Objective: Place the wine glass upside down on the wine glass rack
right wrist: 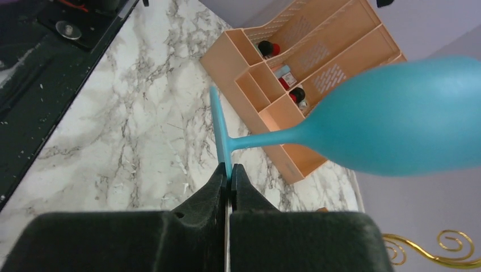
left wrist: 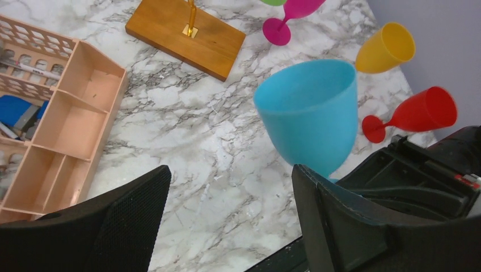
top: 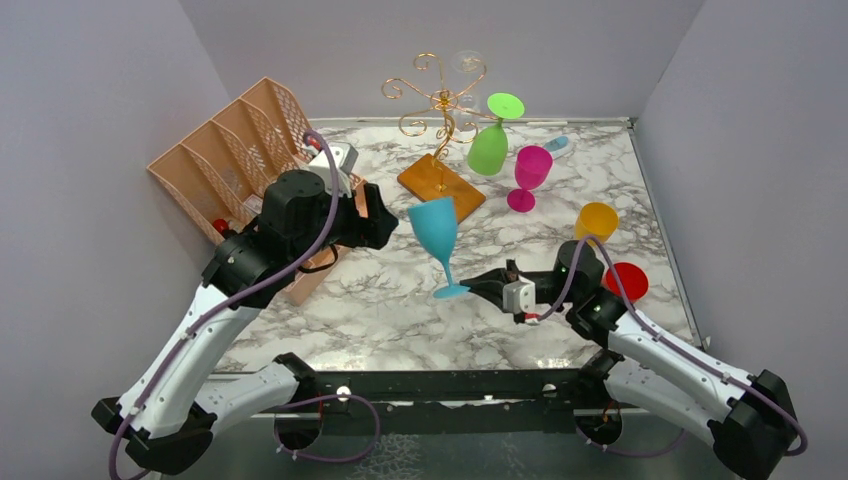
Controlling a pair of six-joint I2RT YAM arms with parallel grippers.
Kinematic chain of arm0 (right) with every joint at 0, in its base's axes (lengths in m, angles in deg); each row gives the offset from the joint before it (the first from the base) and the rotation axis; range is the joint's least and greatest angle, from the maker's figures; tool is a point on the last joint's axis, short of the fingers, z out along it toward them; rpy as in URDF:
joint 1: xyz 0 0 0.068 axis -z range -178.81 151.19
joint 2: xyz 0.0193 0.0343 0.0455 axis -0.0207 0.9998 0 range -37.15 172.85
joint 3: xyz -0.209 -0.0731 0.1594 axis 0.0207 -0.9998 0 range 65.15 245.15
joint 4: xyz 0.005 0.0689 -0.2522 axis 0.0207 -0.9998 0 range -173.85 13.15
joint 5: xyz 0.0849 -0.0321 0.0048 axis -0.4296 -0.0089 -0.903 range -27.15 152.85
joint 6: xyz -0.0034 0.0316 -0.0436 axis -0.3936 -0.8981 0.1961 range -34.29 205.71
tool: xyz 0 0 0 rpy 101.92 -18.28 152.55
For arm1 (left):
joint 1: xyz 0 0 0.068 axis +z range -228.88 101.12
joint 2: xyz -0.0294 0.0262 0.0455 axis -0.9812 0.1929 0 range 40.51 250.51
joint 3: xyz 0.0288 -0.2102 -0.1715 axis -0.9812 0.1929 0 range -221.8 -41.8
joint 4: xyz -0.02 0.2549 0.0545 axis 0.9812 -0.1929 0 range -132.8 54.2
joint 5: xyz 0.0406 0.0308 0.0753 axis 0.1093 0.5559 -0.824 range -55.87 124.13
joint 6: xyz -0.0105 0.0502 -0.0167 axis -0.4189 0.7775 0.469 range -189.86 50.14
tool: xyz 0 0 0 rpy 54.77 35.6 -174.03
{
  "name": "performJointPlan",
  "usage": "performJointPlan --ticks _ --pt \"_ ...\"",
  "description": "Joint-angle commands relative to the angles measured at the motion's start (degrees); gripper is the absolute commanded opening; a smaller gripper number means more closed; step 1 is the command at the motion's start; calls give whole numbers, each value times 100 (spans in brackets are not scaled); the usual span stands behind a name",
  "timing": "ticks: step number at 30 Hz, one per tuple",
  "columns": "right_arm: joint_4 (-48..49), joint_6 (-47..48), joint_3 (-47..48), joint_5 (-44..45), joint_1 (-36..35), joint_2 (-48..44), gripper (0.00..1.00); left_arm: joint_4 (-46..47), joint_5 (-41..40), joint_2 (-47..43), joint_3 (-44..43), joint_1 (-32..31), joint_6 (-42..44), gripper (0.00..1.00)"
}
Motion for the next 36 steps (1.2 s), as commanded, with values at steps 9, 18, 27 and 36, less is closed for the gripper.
performJointPlan --ticks 9,18,27,36 --pt "2009 -3976 -165 570 20 87 1 464 -1433 -834 636 -31 133 99" --pt "754 -6945 645 1575 19 462 1 1430 -1773 -1373 1909 -31 409 99" --pt "-228 -10079 1276 2920 20 576 1 2168 -2442 -1932 3161 -31 532 99" --pt "-241 -11556 1778 3678 29 654 1 2406 -2619 -2244 3469 -34 733 99"
